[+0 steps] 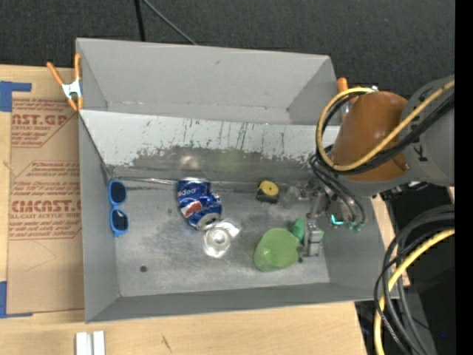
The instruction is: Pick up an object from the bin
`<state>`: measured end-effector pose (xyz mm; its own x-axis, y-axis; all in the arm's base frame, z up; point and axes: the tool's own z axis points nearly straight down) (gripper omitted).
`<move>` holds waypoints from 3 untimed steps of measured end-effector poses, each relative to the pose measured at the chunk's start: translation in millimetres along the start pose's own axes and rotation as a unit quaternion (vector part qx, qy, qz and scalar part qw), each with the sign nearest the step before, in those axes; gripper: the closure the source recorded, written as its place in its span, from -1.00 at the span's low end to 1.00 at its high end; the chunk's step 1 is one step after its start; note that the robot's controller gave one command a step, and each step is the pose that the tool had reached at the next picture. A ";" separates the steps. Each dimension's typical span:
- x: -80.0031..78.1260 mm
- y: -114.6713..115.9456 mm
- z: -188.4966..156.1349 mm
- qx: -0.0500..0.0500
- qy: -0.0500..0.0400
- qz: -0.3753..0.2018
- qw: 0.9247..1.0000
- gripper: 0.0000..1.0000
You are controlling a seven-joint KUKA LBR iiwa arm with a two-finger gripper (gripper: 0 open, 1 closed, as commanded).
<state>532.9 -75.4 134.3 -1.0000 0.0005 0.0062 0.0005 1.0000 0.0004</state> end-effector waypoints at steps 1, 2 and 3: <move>49.7 2.1 66.3 0.000 -0.003 0.025 1.000 -1.00; -29.5 76.7 62.9 0.000 -0.006 -0.054 0.999 -1.00; -60.1 103.4 62.9 0.000 -0.005 -0.050 0.999 -1.00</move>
Offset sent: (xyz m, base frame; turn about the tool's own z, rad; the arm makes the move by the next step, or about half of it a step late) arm -0.0496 0.0016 -0.0643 0.0496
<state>592.7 28.0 71.1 -0.9951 -0.0993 -0.0043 -0.0993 0.9951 -0.0004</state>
